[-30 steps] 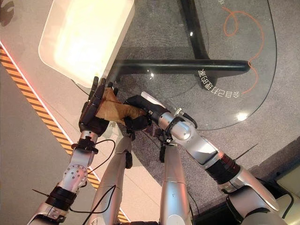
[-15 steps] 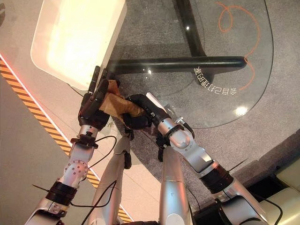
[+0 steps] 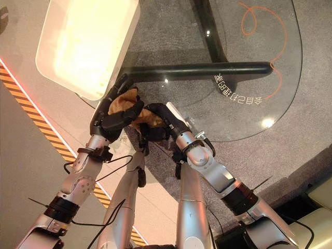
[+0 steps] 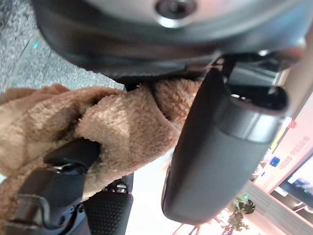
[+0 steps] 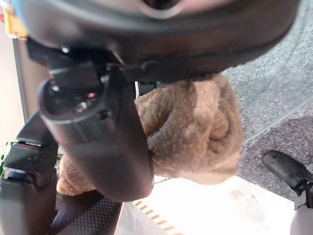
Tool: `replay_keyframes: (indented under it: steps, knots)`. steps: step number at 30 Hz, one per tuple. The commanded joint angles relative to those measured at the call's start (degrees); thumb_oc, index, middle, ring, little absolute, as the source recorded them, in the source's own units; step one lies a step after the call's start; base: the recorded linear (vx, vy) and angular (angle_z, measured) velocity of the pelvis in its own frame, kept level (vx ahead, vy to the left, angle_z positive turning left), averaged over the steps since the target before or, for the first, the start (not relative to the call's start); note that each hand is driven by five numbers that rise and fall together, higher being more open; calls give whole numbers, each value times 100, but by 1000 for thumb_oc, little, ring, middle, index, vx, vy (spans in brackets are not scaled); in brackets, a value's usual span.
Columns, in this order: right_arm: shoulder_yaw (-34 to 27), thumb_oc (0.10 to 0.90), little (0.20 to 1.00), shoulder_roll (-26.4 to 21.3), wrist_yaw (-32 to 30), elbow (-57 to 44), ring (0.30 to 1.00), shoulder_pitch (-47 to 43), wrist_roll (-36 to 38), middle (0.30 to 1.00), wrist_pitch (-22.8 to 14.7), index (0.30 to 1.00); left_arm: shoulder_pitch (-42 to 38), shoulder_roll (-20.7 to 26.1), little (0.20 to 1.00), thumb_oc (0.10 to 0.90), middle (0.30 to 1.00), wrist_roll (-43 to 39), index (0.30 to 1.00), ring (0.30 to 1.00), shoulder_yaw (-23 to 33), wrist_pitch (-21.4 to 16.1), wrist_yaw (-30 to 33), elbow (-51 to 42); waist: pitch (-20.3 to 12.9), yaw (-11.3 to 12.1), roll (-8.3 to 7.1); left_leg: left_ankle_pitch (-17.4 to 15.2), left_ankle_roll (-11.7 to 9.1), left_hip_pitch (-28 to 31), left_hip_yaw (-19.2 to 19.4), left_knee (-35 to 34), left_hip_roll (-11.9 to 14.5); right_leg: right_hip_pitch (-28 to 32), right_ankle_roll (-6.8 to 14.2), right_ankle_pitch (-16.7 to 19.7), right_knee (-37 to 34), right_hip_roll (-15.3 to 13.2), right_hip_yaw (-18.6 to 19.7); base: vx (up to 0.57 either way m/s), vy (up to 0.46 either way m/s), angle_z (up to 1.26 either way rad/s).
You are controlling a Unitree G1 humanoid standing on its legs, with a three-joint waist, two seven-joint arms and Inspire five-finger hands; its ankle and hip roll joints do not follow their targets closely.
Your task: Wipe the table with a cloth and put it in the basket.
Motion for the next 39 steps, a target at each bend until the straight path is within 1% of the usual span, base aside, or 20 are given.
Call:
replay_keyframes:
  steps: [1, 6, 10, 12, 13, 14, 15, 21, 33, 39]
  knots:
    - [-34, 100, 200, 356, -139, -971, 300, -599, 355, 300, -837, 300, -40, -72, 900, 800, 900, 354, 900, 900, -609, -157, -261, -501, -132, 53, 102, -804, 22, 13, 102, 738, -25, 28, 249, 933, -1146, 232, 376, 0, 0, 0]
    - [-92, 100, 200, 422, -242, -981, 300, -560, 400, 300, -940, 300, 8, -89, 900, 800, 900, 131, 900, 900, -579, -221, -410, -370, -132, 49, 105, -815, 13, -1, 113, 755, -7, 6, 261, 933, -1120, 210, 374, 0, 0, 0]
    - [-91, 100, 200, 468, -241, -1002, 300, -565, 406, 300, -900, 300, 27, -125, 900, 800, 900, -1, 900, 900, -571, -300, -492, -341, -132, 52, 111, -807, 17, -10, 111, 734, -9, -16, 263, 939, -1122, 211, 381, 0, 0, 0]
    - [-87, 100, 200, 492, -255, -1036, 300, -551, 422, 300, -889, 300, 64, -181, 900, 800, 900, -108, 900, 900, -550, -373, -629, -344, -132, 55, 106, -809, 18, -13, 111, 735, -7, -18, 259, 946, -1132, 203, 380, 0, 0, 0]
    - [-81, 100, 200, 498, -265, -1039, 300, -552, 421, 300, -888, 300, 73, -192, 532, 432, 585, -138, 585, 585, -544, -397, -666, -338, -132, 57, 105, -810, 16, -15, 107, 739, -9, -17, 258, 947, -1134, 204, 381, 0, 0, 0]
    - [-80, 100, 200, 511, -270, -1038, 300, -551, 415, 300, -892, 300, 81, -207, 354, 254, 432, -195, 432, 432, -536, -438, -688, -334, -132, 61, 102, -808, 16, -17, 108, 739, -8, -17, 257, 950, -1138, 203, 380, 0, 0, 0]
    - [-86, 100, 200, 521, -271, -1044, 300, -559, 417, 300, -880, 300, 82, -226, 200, 100, 300, -262, 300, 300, -517, -480, -701, -327, -132, 63, 96, -809, 16, -20, 110, 736, -4, -22, 257, 948, -1135, 202, 380, 0, 0, 0]
    - [-79, 100, 200, 566, -304, -1054, 300, -572, 422, 300, -826, 300, 106, -310, 200, 100, 300, -584, 300, 300, -414, -619, -850, -277, -132, 66, 70, -821, 13, -10, 104, 727, 7, -21, 260, 955, -1140, 195, 383, 0, 0, 0]
    - [-100, 100, 200, 625, -317, -1093, 300, -569, 411, 300, -758, 300, 117, -355, 200, 100, 300, -640, 300, 300, -349, -609, -923, -303, -132, 75, 59, -814, 17, 3, 90, 697, -1, 0, 255, 966, -1183, 208, 396, 0, 0, 0]
    - [-116, 100, 200, 643, -360, -1113, 300, -547, 422, 300, -783, 300, 120, -359, 200, 100, 300, -652, 300, 300, -355, -608, -922, -306, -132, 76, 49, -818, 18, -15, 92, 720, 10, -24, 256, 964, -1142, 205, 399, 0, 0, 0]
